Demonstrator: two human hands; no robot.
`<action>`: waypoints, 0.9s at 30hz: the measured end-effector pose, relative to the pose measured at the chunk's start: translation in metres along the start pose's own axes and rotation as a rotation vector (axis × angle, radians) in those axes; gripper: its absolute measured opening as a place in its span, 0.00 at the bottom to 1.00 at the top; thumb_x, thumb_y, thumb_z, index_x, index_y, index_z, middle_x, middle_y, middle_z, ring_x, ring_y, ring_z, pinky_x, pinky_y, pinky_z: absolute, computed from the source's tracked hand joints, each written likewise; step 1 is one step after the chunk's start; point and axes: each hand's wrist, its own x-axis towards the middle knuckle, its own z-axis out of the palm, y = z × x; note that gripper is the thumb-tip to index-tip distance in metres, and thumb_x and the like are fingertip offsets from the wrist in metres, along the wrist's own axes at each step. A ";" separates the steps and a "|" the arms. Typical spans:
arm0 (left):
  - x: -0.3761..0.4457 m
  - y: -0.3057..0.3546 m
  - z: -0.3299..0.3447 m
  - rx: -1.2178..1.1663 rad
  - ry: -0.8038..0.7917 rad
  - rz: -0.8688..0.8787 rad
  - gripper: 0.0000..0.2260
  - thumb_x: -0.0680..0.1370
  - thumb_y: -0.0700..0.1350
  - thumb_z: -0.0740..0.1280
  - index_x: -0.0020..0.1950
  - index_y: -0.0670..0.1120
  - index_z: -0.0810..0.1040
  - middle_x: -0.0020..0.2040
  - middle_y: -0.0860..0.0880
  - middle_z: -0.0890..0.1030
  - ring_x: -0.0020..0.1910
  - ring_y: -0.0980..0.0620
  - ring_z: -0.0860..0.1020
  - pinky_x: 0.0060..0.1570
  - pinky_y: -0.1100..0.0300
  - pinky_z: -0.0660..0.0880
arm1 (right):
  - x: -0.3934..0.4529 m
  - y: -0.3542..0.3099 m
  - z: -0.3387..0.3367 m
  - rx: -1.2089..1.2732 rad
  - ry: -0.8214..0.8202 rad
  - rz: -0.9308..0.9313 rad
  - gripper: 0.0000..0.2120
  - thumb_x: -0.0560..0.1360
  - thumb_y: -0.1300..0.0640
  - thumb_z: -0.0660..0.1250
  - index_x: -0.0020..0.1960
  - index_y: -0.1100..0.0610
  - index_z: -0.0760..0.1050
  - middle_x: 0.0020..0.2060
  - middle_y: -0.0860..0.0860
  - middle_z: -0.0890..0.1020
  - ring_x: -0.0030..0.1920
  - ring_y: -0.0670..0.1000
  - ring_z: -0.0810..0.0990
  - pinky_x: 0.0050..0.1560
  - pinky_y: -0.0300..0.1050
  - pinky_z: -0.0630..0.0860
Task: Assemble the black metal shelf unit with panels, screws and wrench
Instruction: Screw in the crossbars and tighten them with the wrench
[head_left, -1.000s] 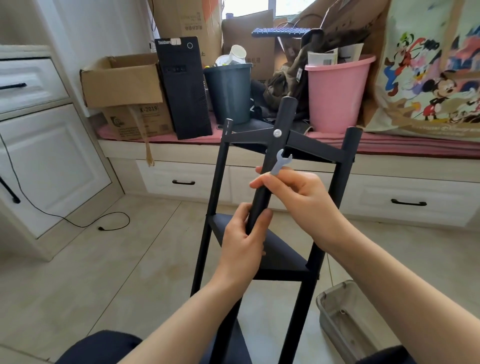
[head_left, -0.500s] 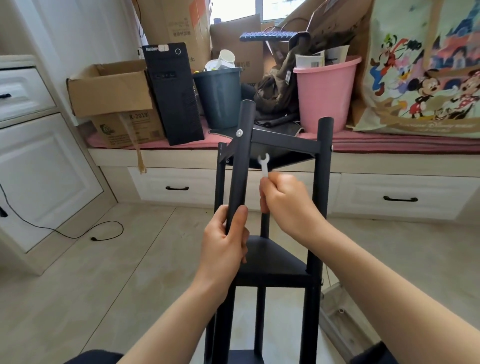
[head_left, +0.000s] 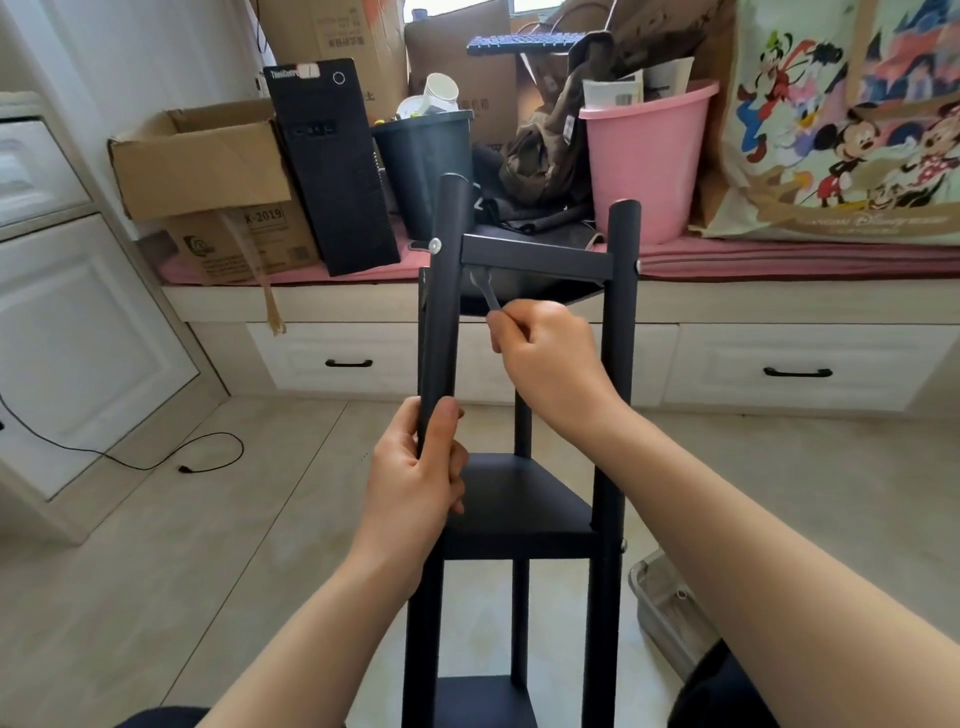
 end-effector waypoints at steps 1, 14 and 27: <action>0.001 -0.001 -0.002 0.004 0.000 -0.004 0.14 0.80 0.62 0.62 0.46 0.52 0.76 0.28 0.52 0.69 0.24 0.54 0.67 0.25 0.62 0.70 | 0.001 0.000 0.001 -0.013 0.004 -0.008 0.17 0.82 0.52 0.59 0.37 0.56 0.74 0.27 0.49 0.74 0.30 0.52 0.73 0.36 0.53 0.75; 0.001 -0.001 -0.007 -0.002 -0.012 -0.030 0.19 0.76 0.65 0.62 0.52 0.50 0.76 0.28 0.54 0.69 0.25 0.56 0.68 0.27 0.64 0.71 | 0.006 0.000 0.020 -0.093 0.047 -0.054 0.15 0.83 0.52 0.57 0.43 0.56 0.77 0.36 0.50 0.80 0.40 0.53 0.79 0.47 0.55 0.79; 0.002 -0.001 -0.004 0.009 0.005 -0.049 0.14 0.81 0.59 0.61 0.51 0.50 0.75 0.27 0.54 0.69 0.24 0.56 0.68 0.26 0.63 0.71 | 0.010 0.002 0.031 0.027 0.097 0.010 0.17 0.83 0.52 0.58 0.39 0.56 0.77 0.31 0.50 0.78 0.36 0.53 0.77 0.41 0.53 0.77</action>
